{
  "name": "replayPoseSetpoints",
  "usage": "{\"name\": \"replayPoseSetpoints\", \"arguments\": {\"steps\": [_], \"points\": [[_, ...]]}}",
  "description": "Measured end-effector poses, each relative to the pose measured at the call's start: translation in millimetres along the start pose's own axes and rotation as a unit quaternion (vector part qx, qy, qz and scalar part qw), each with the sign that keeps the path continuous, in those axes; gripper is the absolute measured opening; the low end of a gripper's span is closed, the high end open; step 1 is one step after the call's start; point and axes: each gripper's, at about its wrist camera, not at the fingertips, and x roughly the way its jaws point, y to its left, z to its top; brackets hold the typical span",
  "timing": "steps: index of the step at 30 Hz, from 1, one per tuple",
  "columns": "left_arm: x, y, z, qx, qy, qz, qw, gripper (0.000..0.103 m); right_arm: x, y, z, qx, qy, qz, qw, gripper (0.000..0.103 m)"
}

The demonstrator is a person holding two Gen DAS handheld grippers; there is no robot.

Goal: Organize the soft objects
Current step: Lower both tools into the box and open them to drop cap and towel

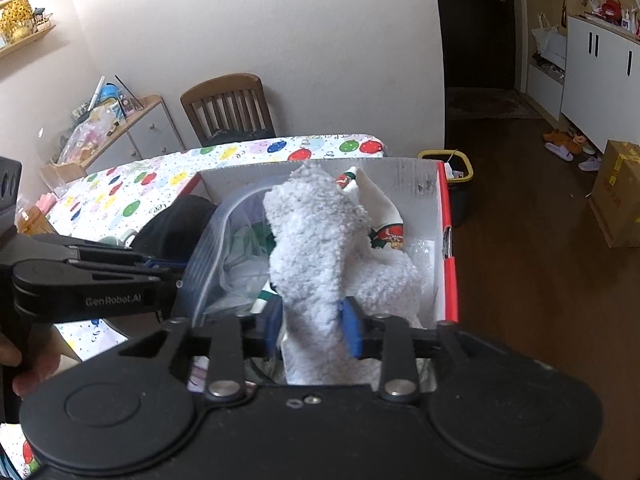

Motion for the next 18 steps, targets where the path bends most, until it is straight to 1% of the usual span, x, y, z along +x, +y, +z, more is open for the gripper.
{"name": "replayPoseSetpoints", "arguments": {"steps": [1,2,3,4,6,7,9,13,15,17,18], "points": [[-1,0,-1,0.001,-0.001,0.000,1.0000,0.014,-1,1,0,-0.001,-0.002,0.000,1.000,0.039],[0,-2,1,0.003,-0.002,0.001,1.0000,0.020,-2,1,0,-0.001,-0.003,0.001,1.000,0.040],[-1,-2,0,0.004,-0.002,0.000,1.0000,0.029,-4,2,0,-0.001,-0.005,0.001,1.000,0.042],[-3,-3,-1,0.006,-0.003,0.000,1.0000,0.034,-5,2,0,-0.001,-0.007,0.002,1.000,0.044],[-7,-5,-2,0.010,-0.007,0.002,0.9999,0.064,-8,4,0,-0.002,-0.011,0.002,1.000,0.048],[-9,-5,-3,0.010,-0.010,0.001,0.9999,0.068,-10,4,0,-0.003,-0.013,0.002,1.000,0.049],[-14,-5,-6,0.013,-0.019,0.001,0.9997,0.068,-13,5,0,-0.003,-0.016,0.004,1.000,0.054],[-26,-6,-9,0.018,-0.028,-0.002,0.9994,0.071,-21,7,0,-0.003,-0.025,0.008,1.000,0.059],[-32,-5,-10,0.018,-0.035,-0.007,0.9992,0.076,-25,8,-1,-0.001,-0.031,0.008,0.999,0.063],[-39,-5,-12,0.018,-0.041,-0.007,0.9990,0.081,-31,10,-2,0.001,-0.037,0.008,0.999,0.064],[-43,-4,-13,0.019,-0.045,-0.006,0.9988,0.082,-33,10,-2,0.001,-0.040,0.007,0.999,0.068]]}}
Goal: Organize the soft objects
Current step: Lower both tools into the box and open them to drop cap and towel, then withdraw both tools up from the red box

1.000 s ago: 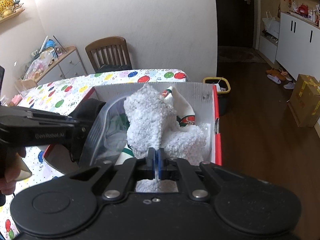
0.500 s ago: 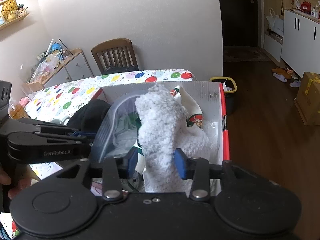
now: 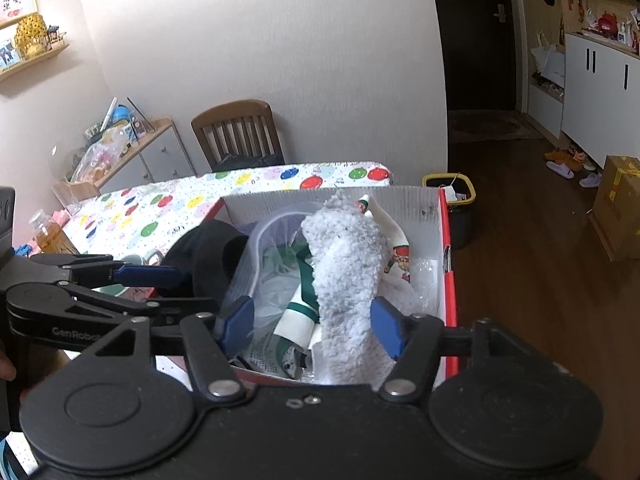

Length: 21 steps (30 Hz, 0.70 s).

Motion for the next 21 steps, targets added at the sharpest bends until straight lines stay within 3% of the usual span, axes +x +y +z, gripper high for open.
{"name": "replayPoseSetpoints", "arguments": {"steps": [15,21], "points": [[-66,-7,-5,0.021,-0.076,0.010,0.9968,0.085,-49,34,-7,-0.009,-0.063,-0.014,0.998,0.102],[-87,-7,-14,0.015,-0.098,0.028,0.9946,0.101,-71,49,-13,-0.016,-0.089,-0.029,0.995,0.103]]}}
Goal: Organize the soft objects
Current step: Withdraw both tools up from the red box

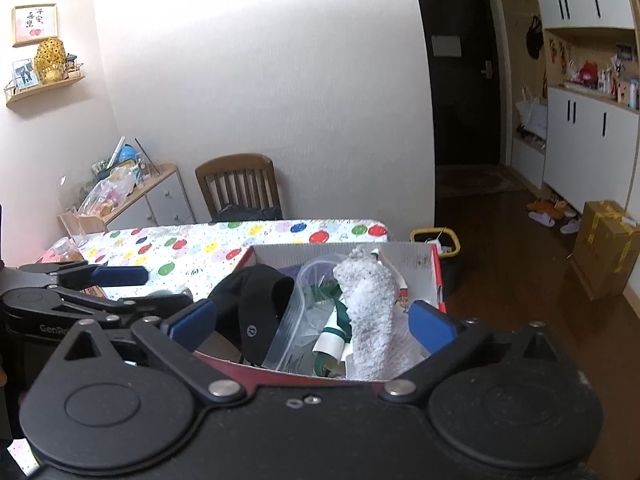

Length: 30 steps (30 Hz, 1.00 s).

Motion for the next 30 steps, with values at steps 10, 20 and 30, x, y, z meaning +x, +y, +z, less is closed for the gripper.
{"name": "replayPoseSetpoints", "arguments": {"steps": [10,20,30], "points": [[-35,1,-5,-0.006,-0.026,0.000,0.9996,0.102,-23,19,-13,0.028,-0.028,-0.025,0.999,0.103],[-59,-4,-14,-0.004,-0.033,0.002,0.9995,0.102,-39,46,-24,0.025,-0.042,-0.037,0.998,0.103],[-68,-2,-16,-0.010,-0.038,-0.001,0.9992,0.102,-43,57,-28,0.022,-0.047,-0.052,0.997,0.103]]}}
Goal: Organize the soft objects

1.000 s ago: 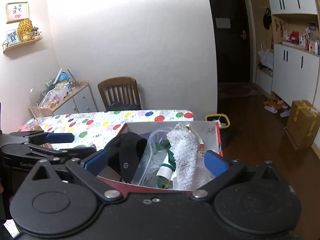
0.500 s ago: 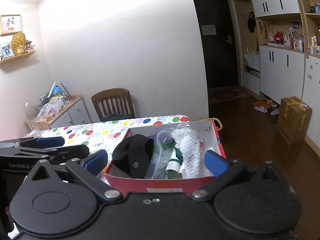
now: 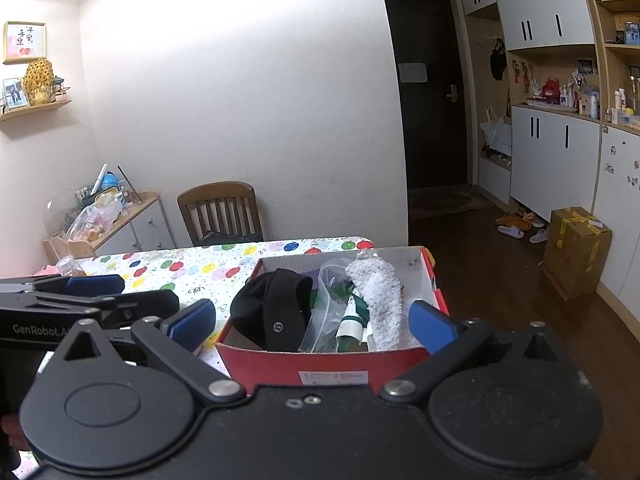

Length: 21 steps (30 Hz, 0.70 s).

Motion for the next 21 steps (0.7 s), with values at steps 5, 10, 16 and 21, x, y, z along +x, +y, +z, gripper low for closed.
{"name": "replayPoseSetpoints", "arguments": {"steps": [5,10,16,21], "points": [[-1.8,0.8,0.7,-0.001,-0.003,-0.001,1.0000,0.102,-0.1,2.3,-0.5,-0.001,0.000,-0.001,1.000,0.103],[-0.7,0.1,0.2,0.000,-0.002,-0.004,1.0000,0.102,0.2,2.1,-0.2,0.000,0.000,-0.002,1.000,0.103],[-0.8,0.1,0.5,0.000,-0.003,-0.004,1.0000,0.102,1.7,2.6,0.2,0.000,0.001,-0.004,1.000,0.103],[0.7,-0.5,1.0,0.002,-0.005,-0.007,1.0000,0.102,3.2,0.1,0.3,0.003,-0.001,-0.012,1.000,0.103]]}}
